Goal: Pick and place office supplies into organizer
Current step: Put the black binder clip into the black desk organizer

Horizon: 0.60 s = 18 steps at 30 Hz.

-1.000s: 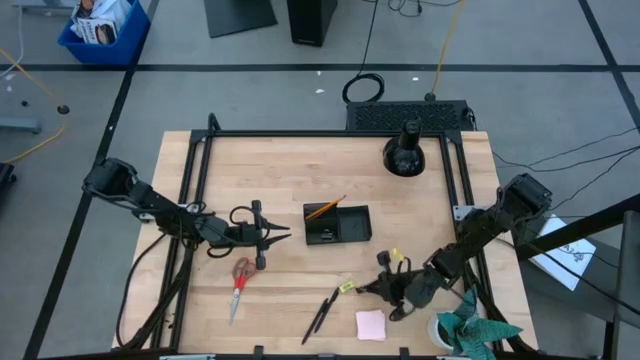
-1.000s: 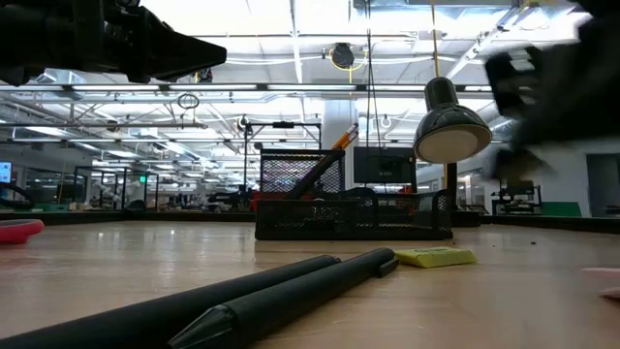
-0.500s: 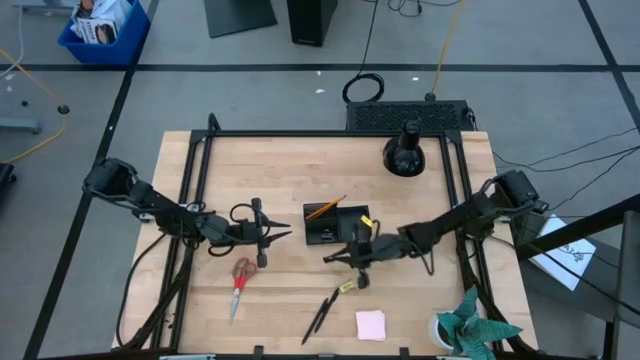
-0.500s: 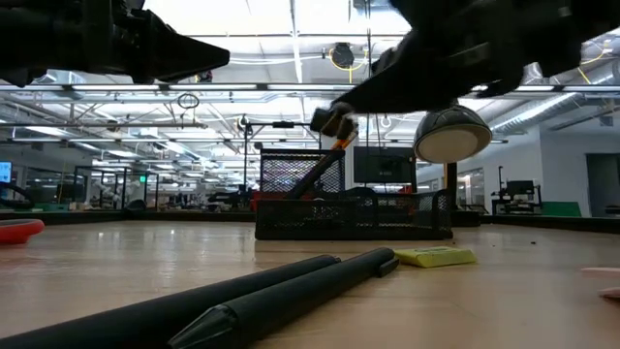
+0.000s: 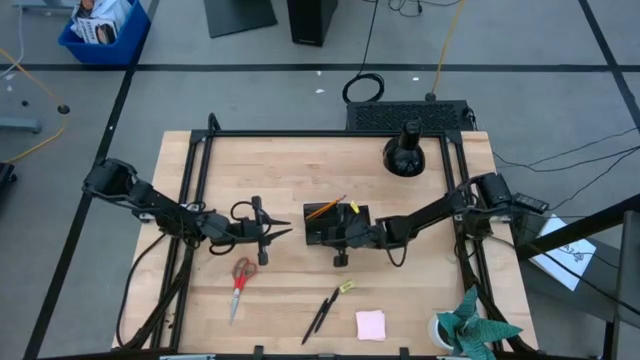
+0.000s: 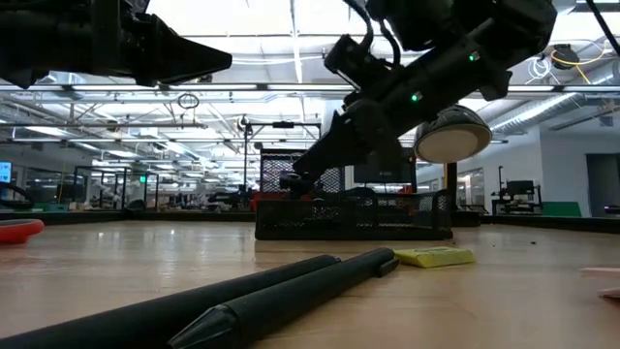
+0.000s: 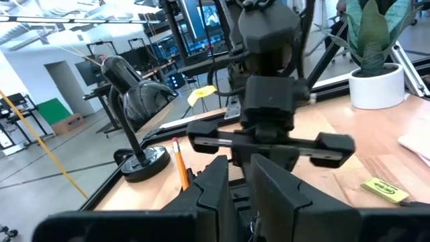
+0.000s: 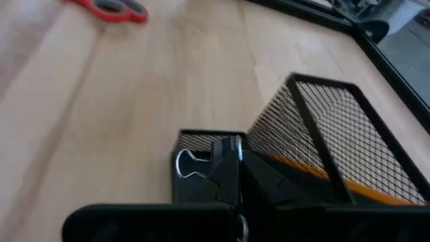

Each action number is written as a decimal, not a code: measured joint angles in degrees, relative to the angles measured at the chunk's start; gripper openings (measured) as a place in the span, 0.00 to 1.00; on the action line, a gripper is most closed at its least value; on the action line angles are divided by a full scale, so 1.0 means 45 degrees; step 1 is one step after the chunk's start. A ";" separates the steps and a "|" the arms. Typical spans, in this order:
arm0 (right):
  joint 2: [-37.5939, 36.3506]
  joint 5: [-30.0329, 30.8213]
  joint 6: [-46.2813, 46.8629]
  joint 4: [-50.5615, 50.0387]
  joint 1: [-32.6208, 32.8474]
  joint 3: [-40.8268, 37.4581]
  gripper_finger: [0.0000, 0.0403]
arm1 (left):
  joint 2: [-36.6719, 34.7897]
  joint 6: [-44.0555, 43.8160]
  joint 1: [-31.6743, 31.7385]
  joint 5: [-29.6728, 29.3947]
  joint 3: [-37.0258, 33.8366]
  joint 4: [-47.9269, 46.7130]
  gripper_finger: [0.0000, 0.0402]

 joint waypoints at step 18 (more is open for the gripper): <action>-0.0005 -0.0055 0.0340 -0.1325 -0.0395 -0.0010 0.02 | 0.0000 0.0092 0.0000 0.0000 0.0000 -0.0015 0.18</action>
